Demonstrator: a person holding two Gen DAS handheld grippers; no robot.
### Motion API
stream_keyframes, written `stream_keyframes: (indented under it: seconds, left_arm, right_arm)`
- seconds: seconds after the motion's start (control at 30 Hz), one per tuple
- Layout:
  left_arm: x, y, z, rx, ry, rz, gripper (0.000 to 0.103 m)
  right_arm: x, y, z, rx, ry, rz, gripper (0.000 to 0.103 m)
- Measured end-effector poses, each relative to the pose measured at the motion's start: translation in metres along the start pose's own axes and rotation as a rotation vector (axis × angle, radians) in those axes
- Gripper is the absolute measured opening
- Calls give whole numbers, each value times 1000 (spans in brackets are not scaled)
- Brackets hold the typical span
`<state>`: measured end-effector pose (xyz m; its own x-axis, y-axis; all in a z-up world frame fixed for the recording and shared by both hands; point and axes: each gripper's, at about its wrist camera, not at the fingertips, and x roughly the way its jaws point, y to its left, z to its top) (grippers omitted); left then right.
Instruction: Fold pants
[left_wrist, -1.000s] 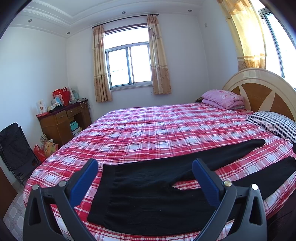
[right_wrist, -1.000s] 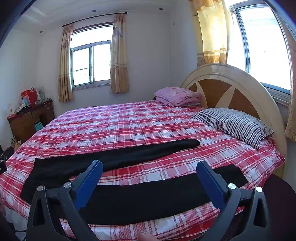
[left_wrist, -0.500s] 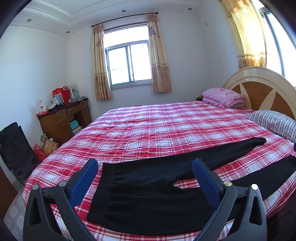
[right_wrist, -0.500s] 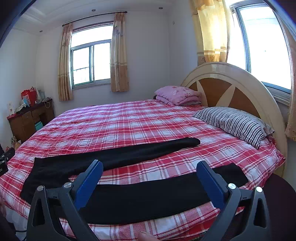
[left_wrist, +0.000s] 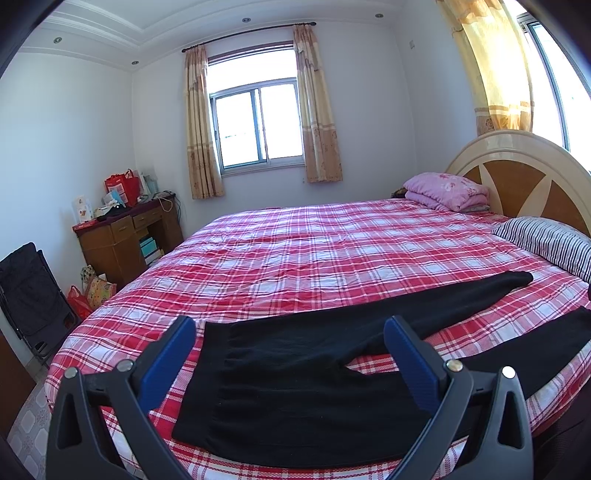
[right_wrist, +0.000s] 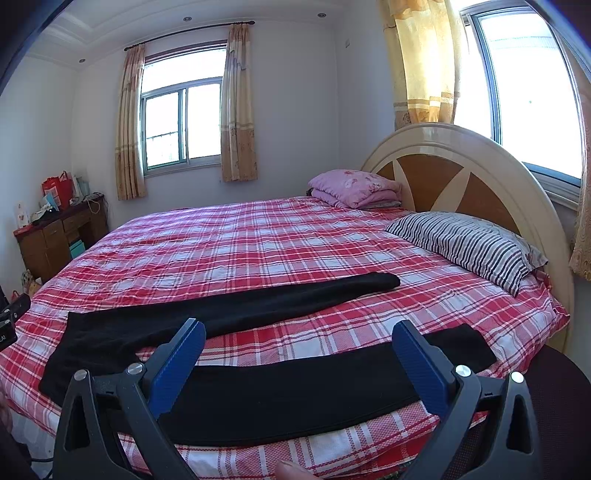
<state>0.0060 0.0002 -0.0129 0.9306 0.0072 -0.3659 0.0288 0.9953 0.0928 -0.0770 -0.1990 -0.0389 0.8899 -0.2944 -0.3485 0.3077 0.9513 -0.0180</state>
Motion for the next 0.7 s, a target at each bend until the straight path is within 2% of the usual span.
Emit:
stream_keyframes:
  seconds: [0.7]
  left_arm:
    - [12, -1, -2, 12, 33, 3, 103]
  right_arm:
    - [12, 1, -4, -7, 25, -5, 102]
